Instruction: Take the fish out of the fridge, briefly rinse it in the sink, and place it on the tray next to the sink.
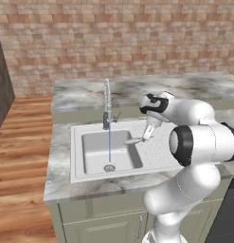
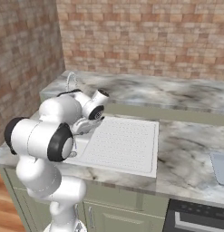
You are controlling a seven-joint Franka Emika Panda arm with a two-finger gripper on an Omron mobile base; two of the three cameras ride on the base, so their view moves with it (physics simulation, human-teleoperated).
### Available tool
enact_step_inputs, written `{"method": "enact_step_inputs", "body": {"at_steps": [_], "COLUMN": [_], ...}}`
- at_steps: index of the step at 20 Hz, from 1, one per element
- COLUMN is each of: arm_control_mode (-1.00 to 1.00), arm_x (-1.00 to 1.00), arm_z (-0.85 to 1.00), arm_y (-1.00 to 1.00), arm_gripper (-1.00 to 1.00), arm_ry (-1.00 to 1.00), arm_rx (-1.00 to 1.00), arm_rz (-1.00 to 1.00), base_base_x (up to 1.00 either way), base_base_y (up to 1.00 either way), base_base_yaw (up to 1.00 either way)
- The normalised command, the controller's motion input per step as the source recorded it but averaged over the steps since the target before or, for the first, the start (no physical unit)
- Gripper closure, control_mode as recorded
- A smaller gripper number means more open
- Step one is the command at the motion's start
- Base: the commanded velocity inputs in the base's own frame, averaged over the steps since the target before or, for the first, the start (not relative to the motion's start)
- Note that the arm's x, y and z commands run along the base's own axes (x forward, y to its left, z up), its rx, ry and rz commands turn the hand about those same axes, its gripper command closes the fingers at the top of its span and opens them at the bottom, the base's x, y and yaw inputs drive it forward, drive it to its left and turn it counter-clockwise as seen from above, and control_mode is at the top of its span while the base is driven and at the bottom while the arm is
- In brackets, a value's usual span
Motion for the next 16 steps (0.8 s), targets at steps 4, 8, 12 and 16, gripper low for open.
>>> {"method": "enact_step_inputs", "body": {"at_steps": [4, 8, 12, 16], "arm_control_mode": [-1.00, -1.00, -1.00, -1.00], "arm_x": [0.59, 0.63, 0.31, 0.33], "arm_z": [-0.03, -0.03, 0.00, 0.00], "arm_y": [0.13, 0.26, 0.24, 0.15], "arm_gripper": [1.00, 1.00, 1.00, 1.00], "arm_ry": [-0.05, -0.01, 0.00, 0.00], "arm_rx": [0.00, 0.00, 0.00, 0.00], "arm_rz": [-0.03, -0.01, 0.00, 0.00], "base_base_x": [0.00, 0.00, 0.00, 0.00], "base_base_y": [0.00, 0.00, 0.00, 0.00], "base_base_yaw": [0.00, 0.00, 0.00, 0.00]}}
